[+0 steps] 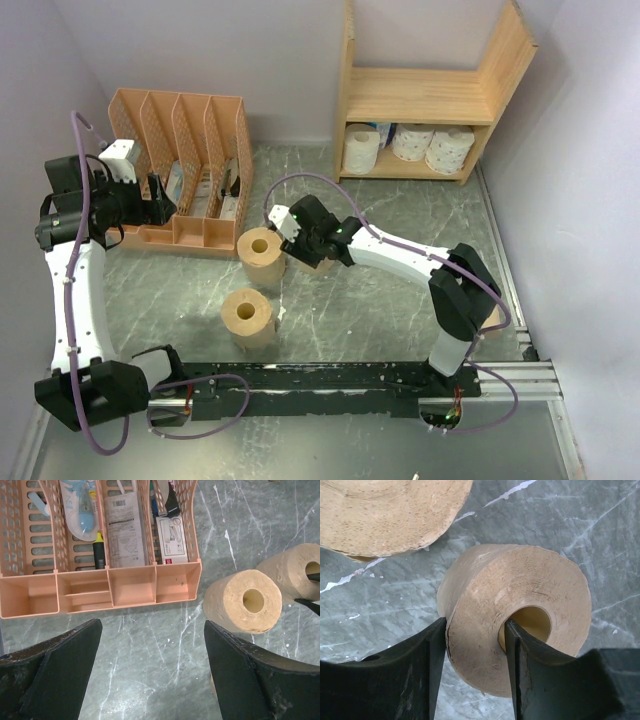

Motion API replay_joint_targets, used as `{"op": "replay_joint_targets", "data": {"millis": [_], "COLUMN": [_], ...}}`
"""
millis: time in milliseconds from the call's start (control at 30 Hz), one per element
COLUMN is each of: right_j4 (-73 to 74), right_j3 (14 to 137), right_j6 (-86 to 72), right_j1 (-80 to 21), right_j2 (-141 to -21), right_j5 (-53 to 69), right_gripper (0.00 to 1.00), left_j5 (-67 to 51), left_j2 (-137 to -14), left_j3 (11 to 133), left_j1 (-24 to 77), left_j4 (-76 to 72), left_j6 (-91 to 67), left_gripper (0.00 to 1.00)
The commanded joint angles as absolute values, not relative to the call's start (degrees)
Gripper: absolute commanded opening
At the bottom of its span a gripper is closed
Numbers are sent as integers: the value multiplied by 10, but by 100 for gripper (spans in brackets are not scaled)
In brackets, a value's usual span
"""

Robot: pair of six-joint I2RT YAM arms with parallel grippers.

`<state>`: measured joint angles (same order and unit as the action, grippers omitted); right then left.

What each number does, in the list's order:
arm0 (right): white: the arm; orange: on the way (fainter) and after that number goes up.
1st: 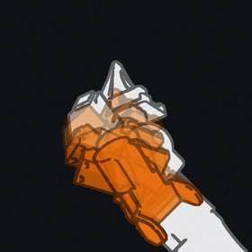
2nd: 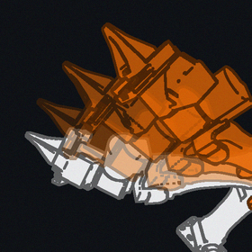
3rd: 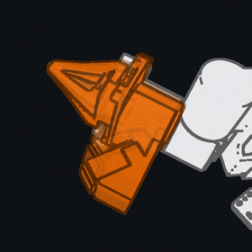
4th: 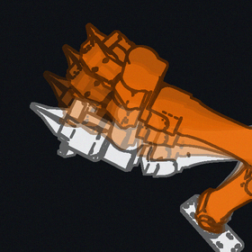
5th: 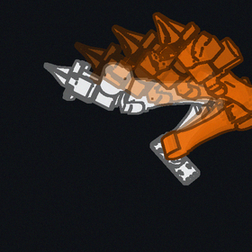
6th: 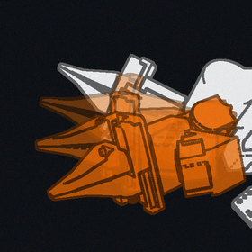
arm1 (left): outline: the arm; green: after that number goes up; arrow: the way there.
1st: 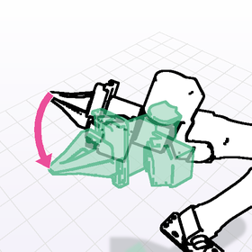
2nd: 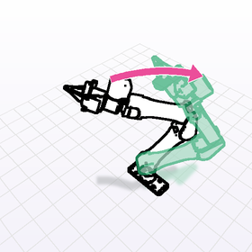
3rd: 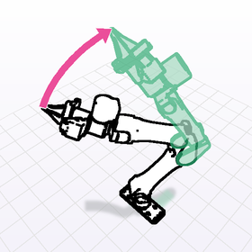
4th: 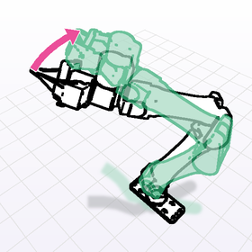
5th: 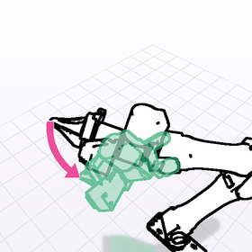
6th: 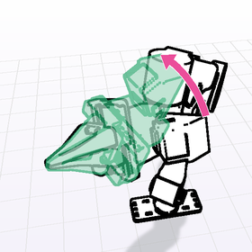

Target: Place and organize the paper towels onto the shelf

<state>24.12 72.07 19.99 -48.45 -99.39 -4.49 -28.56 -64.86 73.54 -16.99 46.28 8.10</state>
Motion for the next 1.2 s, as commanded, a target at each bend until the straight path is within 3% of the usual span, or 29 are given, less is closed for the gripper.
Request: {"op": "replay_joint_targets", "data": {"millis": [0,233,433,600,767,933,1167], "right_j4": [245,314,360,426,369,247,298], "right_j3": [709,767,826,978,1040,1073,1261], "right_j6": [197,191,193,159,198,215,154], "right_j1": [-474,-473,-474,-474,-447,-305,-169], "right_j2": [-986,-982,-899,-864,-838,-844,-1001], "right_j5": [-52,-91,-169,-312,-416,-380,-254], "right_gripper": [44,0,0,0,0,0,0], "left_j5": [-283,-278,-272,-276,-274,-280,-291], "left_j2": [-654,-653,-650,-650,-648,-650,-655], "left_j3": [731,733,727,730,728,730,747], "left_j1": [-177,-176,-175,-176,-175,-176,-177], "left_j4": [463,467,462,463,461,464,469], "left_j6": [84,85,82,80,78,78,75], "left_gripper": [95,95,95,95,94,94,94]}}
